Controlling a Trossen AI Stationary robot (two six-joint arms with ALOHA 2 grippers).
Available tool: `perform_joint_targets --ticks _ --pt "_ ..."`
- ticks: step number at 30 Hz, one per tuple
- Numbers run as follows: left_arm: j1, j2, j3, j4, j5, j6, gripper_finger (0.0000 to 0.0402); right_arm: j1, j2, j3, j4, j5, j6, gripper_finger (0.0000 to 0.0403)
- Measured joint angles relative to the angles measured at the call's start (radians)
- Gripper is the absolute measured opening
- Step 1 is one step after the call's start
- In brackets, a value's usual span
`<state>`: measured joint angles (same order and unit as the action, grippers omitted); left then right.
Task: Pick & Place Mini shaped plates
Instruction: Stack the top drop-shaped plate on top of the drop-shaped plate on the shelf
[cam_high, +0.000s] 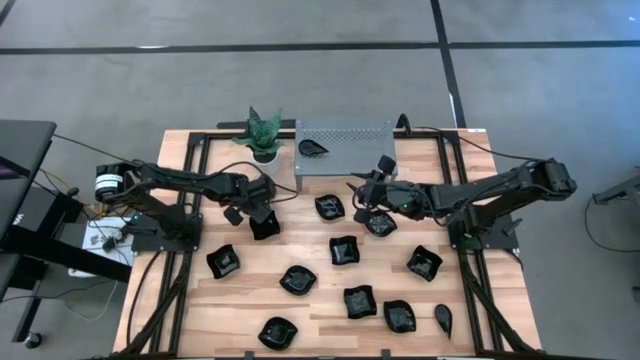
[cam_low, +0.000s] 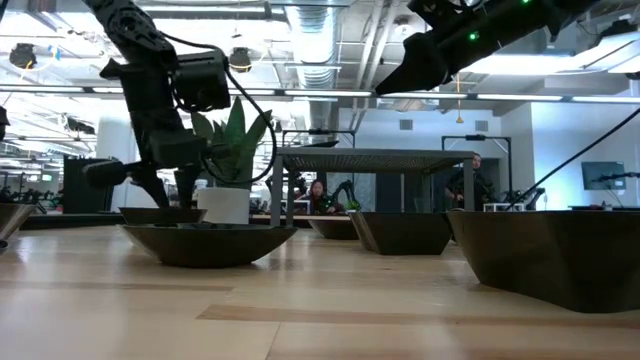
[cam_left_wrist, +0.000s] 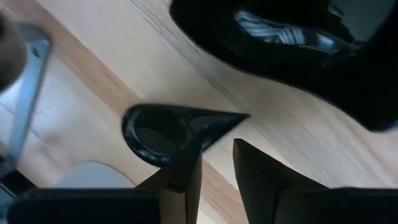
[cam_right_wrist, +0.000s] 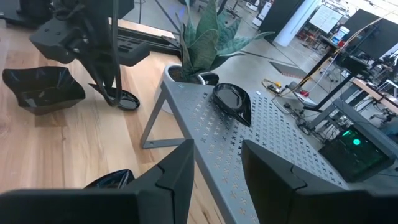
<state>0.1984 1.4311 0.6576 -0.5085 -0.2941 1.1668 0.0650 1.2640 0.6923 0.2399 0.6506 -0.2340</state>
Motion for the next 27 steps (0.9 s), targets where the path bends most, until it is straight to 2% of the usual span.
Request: perform_joint_targets --ticks 5,11,14,20,27 --pt "-0.001 0.000 -0.020 0.015 0.005 0.032 0.0092 -0.001 0.000 0.000 0.000 0.000 0.000 0.0128" --pt "-0.004 -0.001 -0.058 0.060 0.074 0.033 0.0090 -0.001 0.000 0.000 0.000 0.000 0.000 0.0128" --pt "-0.009 -0.001 -0.063 0.088 0.070 0.033 0.0074 -0.001 0.000 0.000 0.000 0.000 0.000 0.0128" --pt "-0.008 0.001 -0.064 0.217 0.096 0.006 0.0011 -0.001 0.000 0.000 0.000 0.000 0.000 0.0128" --pt "-0.008 0.001 -0.063 0.268 0.112 -0.071 0.0007 -0.001 0.000 0.000 0.000 0.000 0.000 0.0128"
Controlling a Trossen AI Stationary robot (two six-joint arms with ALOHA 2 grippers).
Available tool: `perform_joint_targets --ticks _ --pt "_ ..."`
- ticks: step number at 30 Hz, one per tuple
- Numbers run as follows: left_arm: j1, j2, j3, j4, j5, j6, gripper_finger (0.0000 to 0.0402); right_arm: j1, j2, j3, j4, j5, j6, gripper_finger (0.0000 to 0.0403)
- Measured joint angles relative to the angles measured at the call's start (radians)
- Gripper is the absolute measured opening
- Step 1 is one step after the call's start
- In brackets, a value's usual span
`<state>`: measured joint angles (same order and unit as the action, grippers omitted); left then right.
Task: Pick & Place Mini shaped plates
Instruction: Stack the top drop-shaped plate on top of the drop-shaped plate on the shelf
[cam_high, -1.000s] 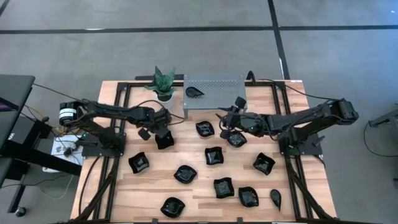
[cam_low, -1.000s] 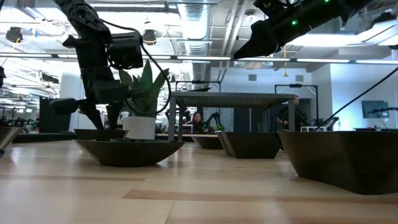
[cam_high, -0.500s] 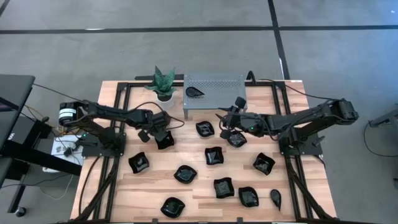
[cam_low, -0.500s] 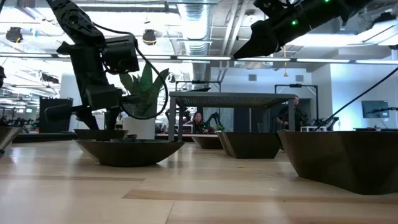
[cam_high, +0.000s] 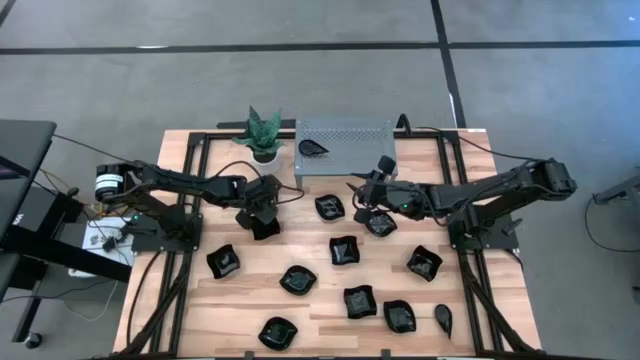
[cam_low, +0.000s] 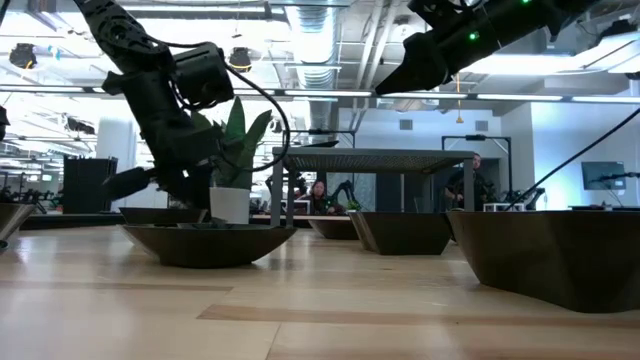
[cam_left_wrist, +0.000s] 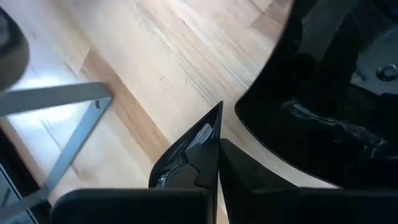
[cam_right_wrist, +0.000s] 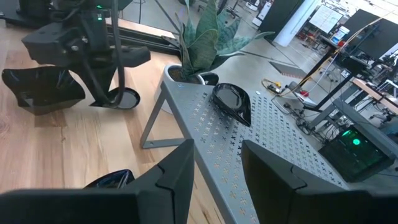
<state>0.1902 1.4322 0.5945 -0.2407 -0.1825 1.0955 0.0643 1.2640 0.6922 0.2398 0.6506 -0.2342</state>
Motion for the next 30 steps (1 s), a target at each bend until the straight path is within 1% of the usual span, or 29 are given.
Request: perform_joint_targets --ticks 3,6,9,13,18,19,22,26,27,30 --pt "0.000 0.000 0.000 0.022 -0.001 -0.111 0.0007 0.000 0.000 0.000 0.000 0.000 0.000 0.0128" --pt "-0.015 0.000 0.012 0.085 -0.031 -0.278 0.0008 0.000 0.000 0.000 0.000 0.000 0.000 0.0128" --pt "-0.047 0.000 0.064 0.104 -0.098 -0.398 0.0006 0.000 0.000 0.000 0.000 0.000 0.000 0.0128" --pt "-0.115 -0.001 0.152 0.104 -0.211 -0.506 0.0009 0.000 0.000 0.000 0.000 0.000 0.000 0.0127" --pt "-0.216 -0.007 0.261 0.099 -0.282 -0.540 0.0007 0.000 0.000 0.000 0.000 0.000 0.000 0.0127" --pt "-0.232 -0.007 0.288 0.099 -0.315 -0.540 0.0007 0.000 0.000 0.000 0.000 0.000 0.000 0.0127" --pt "-0.235 -0.007 0.372 0.104 -0.358 -0.529 0.0008 0.000 0.000 0.000 0.000 0.000 0.000 0.0127" --pt "-0.156 -0.007 0.451 0.110 -0.355 -0.554 0.0006 0.000 0.000 0.000 0.000 0.000 0.000 0.0127" --pt "-0.125 -0.007 0.462 0.121 -0.326 -0.558 0.0007 0.000 0.000 0.000 0.000 0.000 0.000 0.0127" --pt "-0.026 -0.002 0.464 0.171 -0.166 -0.573 0.0008 0.000 0.000 0.000 0.000 0.000 0.000 0.0127"
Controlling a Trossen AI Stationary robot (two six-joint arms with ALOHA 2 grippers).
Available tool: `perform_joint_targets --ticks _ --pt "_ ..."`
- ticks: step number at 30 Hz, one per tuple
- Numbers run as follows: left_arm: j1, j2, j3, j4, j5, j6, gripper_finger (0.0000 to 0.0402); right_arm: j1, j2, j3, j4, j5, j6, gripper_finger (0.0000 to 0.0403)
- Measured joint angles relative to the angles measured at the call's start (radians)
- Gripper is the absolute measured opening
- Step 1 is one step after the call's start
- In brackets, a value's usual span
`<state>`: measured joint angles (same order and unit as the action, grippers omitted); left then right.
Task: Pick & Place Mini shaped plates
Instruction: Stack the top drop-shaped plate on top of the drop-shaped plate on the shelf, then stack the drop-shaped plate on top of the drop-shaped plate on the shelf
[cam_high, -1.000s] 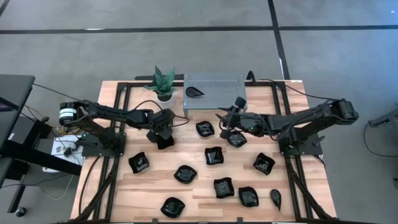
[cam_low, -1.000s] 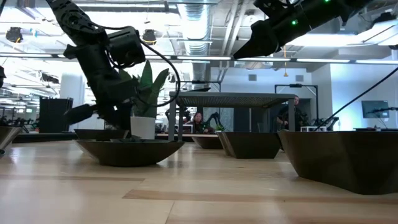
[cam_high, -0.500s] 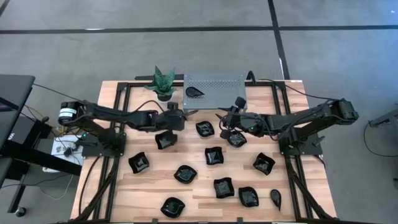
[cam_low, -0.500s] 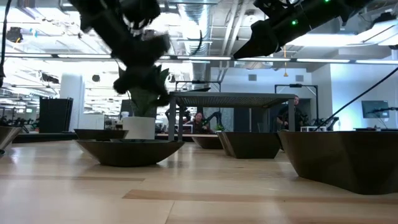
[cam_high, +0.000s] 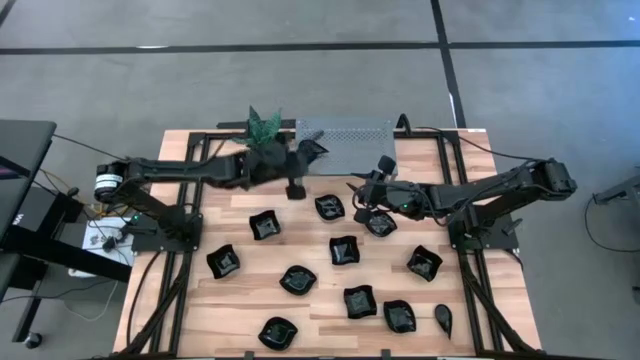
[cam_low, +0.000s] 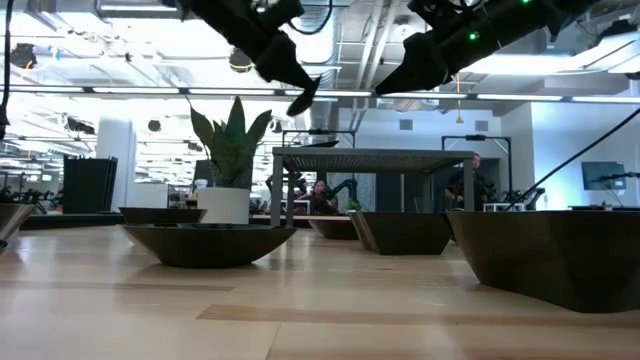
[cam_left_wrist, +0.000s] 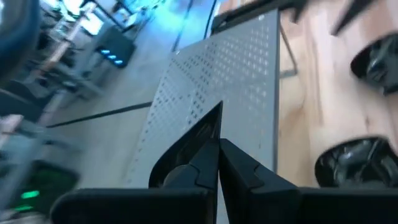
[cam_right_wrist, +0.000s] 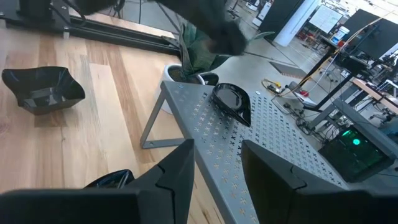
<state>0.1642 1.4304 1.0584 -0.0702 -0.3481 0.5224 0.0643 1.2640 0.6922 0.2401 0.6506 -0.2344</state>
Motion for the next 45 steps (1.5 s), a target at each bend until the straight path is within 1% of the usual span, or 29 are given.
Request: perform_joint_targets --ticks 2,3,7,11,15,17,19,22,25,28,32,35,40,42,45 --pt "0.057 0.018 0.000 0.049 0.093 -0.037 0.0007 0.000 0.000 0.000 0.000 0.000 0.000 0.0127" --pt "0.082 0.029 0.000 0.055 0.116 -0.054 0.0006 0.000 0.000 0.000 0.000 0.000 0.000 0.0127" --pt "0.141 0.083 -0.001 0.071 0.131 -0.054 0.0009 0.000 0.000 0.000 0.000 0.000 0.000 0.0127" --pt "0.160 0.133 -0.002 0.080 0.121 -0.035 0.0007 -0.001 0.000 0.000 0.000 0.000 0.000 0.0127" --pt "0.151 0.154 -0.002 0.092 0.006 0.015 0.0009 -0.001 0.000 0.000 0.000 0.000 0.000 0.0127" --pt "0.151 0.154 -0.004 0.096 -0.011 0.018 0.0010 -0.001 0.000 0.000 0.000 0.000 0.000 0.0127" --pt "0.151 0.154 -0.005 0.096 -0.009 0.019 0.0010 -0.001 0.000 0.000 0.000 0.000 0.000 0.0127" --pt "0.151 0.154 -0.005 0.097 0.034 0.019 0.0011 -0.001 0.000 0.000 0.000 0.000 0.000 0.0127" --pt "0.151 0.158 -0.005 0.097 0.086 0.020 0.0018 -0.001 0.000 0.000 0.000 0.000 0.000 0.0127" --pt "0.151 0.169 -0.006 0.101 0.110 0.023 0.0030 -0.001 0.000 0.000 0.000 0.000 0.000 0.0127" --pt "0.151 0.184 -0.007 0.095 0.108 0.023 0.0053 -0.001 0.000 0.000 0.000 0.000 0.000 0.0127" --pt "0.146 0.180 -0.008 0.108 0.083 0.023 0.0076 -0.001 0.000 0.000 0.000 0.000 0.000 0.0127" --pt "0.091 0.113 -0.007 0.124 0.079 0.023 0.0102 -0.001 0.000 0.000 -0.001 0.000 0.000 0.0127" --pt "0.060 0.078 -0.006 0.123 0.080 0.022 0.0105 -0.001 0.000 0.000 -0.004 0.000 0.001 0.0127" --pt "0.016 0.021 -0.006 0.114 0.079 0.015 0.0106 0.020 -0.002 0.000 -0.022 0.001 0.053 0.0127"
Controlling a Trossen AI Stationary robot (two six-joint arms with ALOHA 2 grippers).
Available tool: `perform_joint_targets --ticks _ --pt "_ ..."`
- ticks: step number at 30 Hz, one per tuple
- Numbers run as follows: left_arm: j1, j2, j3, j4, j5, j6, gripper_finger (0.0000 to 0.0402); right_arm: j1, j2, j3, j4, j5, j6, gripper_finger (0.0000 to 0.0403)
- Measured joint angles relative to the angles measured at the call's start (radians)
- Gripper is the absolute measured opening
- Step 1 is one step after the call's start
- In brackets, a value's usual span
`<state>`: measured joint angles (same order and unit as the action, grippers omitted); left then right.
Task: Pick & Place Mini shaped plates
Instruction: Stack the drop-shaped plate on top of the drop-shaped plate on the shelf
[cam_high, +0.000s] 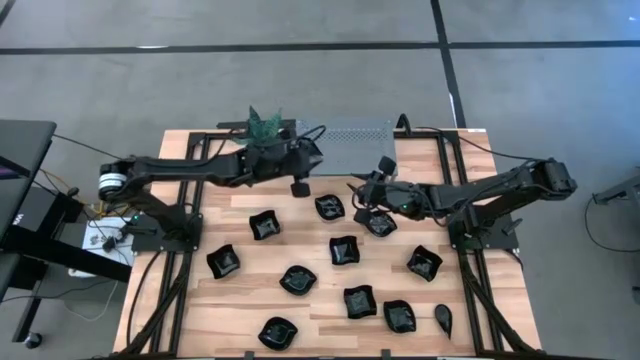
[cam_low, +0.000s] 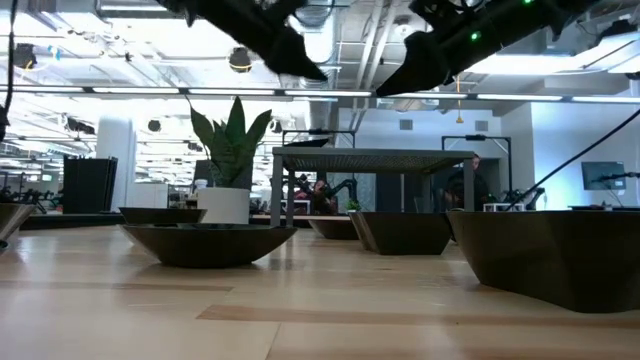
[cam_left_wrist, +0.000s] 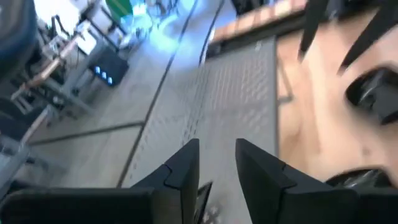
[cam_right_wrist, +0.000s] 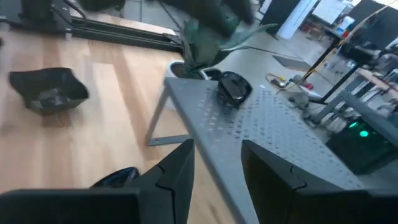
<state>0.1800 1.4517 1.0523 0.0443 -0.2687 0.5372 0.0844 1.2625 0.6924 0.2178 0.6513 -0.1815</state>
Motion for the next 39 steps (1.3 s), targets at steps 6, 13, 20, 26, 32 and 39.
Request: perform_joint_targets --ticks 6,13,20,26,32,39 --pt "-0.052 -0.093 -0.046 -0.036 0.004 -0.067 0.0107 0.115 -0.042 0.071 -0.193 -0.001 0.064 0.0127" --pt "-0.053 -0.173 -0.198 -0.039 0.019 -0.075 0.0102 0.212 -0.037 0.147 -0.540 -0.114 0.471 0.0127" --pt "-0.054 -0.201 -0.274 -0.019 0.019 -0.076 0.0102 0.282 -0.033 0.153 -0.692 -0.535 0.918 0.0127" --pt "-0.055 -0.197 -0.280 -0.015 0.019 -0.136 0.0102 0.395 -0.033 0.153 -0.845 -0.740 1.513 0.0127" --pt "-0.055 -0.197 -0.280 -0.014 0.019 -0.161 0.0102 0.573 -0.028 0.153 -0.867 -0.812 2.084 0.0127" --pt "-0.073 -0.197 -0.280 -0.013 0.020 -0.162 0.0102 0.708 0.041 0.153 -0.941 -1.046 2.449 0.0127"
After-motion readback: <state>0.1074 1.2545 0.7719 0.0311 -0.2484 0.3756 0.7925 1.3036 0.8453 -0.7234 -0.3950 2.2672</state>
